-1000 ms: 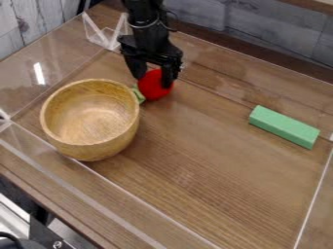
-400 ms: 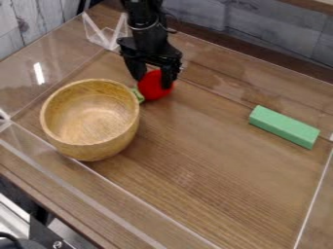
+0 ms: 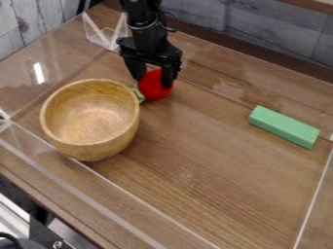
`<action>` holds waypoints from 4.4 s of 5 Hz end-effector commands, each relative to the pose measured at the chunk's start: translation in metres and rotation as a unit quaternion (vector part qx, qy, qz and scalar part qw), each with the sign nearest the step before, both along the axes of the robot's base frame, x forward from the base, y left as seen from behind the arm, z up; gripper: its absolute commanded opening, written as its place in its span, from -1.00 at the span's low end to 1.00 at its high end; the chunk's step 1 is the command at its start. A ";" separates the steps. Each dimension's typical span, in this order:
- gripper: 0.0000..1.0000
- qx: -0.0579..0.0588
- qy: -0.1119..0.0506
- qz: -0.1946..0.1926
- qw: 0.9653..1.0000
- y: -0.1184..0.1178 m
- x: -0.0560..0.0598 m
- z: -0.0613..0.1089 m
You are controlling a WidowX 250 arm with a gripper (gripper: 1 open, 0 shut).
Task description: Move the red fruit to the left
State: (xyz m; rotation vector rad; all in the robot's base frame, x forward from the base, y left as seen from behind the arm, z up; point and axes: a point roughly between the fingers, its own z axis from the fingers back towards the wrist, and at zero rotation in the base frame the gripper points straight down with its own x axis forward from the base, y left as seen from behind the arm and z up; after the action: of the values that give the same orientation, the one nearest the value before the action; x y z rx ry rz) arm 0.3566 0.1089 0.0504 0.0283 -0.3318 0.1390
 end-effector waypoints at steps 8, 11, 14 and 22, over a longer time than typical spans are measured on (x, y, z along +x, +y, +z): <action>1.00 0.008 -0.044 0.033 0.998 0.019 -0.002 0.074; 1.00 0.009 -0.035 0.010 0.999 -0.002 -0.008 0.074; 1.00 0.015 -0.027 -0.009 0.999 -0.013 -0.011 0.072; 1.00 0.021 0.006 -0.027 0.999 -0.038 -0.021 0.059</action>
State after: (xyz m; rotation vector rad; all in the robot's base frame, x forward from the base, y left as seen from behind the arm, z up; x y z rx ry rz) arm 0.3322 0.0728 0.0849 0.0473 -0.2534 0.0776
